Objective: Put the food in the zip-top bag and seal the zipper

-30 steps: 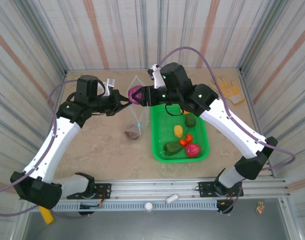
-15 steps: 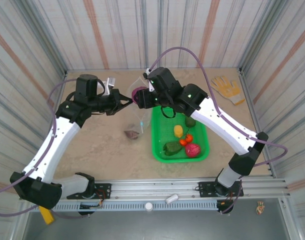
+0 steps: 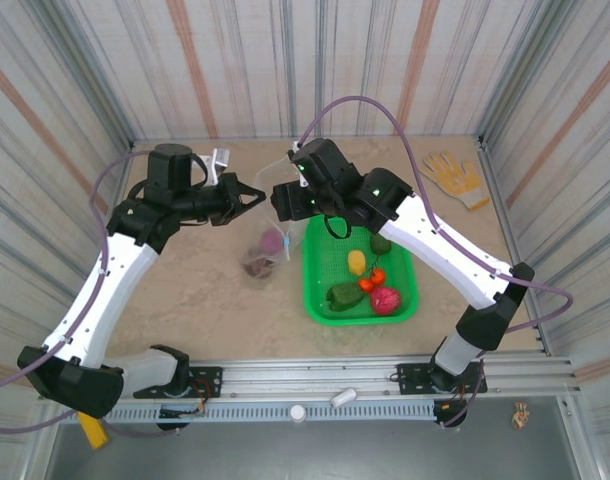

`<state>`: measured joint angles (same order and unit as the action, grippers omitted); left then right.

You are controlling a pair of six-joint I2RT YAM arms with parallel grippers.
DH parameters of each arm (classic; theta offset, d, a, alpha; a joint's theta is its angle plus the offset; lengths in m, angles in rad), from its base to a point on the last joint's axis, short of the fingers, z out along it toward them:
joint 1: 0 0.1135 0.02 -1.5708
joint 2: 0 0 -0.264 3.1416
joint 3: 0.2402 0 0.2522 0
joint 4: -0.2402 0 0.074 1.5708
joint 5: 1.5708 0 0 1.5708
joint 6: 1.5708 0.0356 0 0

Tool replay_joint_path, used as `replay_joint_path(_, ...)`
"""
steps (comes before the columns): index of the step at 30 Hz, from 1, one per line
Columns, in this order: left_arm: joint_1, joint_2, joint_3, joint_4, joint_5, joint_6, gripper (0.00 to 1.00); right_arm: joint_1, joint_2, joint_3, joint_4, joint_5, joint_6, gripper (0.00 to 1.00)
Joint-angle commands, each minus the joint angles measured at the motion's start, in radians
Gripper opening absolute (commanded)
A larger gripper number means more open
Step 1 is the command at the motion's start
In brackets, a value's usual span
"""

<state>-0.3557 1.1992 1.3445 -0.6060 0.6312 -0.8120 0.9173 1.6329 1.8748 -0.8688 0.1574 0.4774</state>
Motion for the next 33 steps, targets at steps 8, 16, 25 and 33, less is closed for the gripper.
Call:
replay_joint_path(8,-0.006,-0.007,-0.003,-0.005,0.007,0.019,0.00,0.006,-0.023,0.034,0.009,-0.059,-0.024,0.82)
replay_joint_path(16,-0.005,-0.010,-0.040,-0.031,-0.033,0.035,0.00,0.003,-0.112,0.024,0.037,-0.102,-0.036,0.78)
replay_joint_path(25,-0.002,-0.016,-0.047,-0.028,-0.045,0.037,0.00,-0.077,-0.249,-0.125,0.050,-0.227,0.009,0.76)
replay_joint_path(33,0.020,-0.033,-0.052,-0.038,-0.041,0.027,0.00,-0.234,-0.441,-0.472,0.004,-0.272,0.067,0.76)
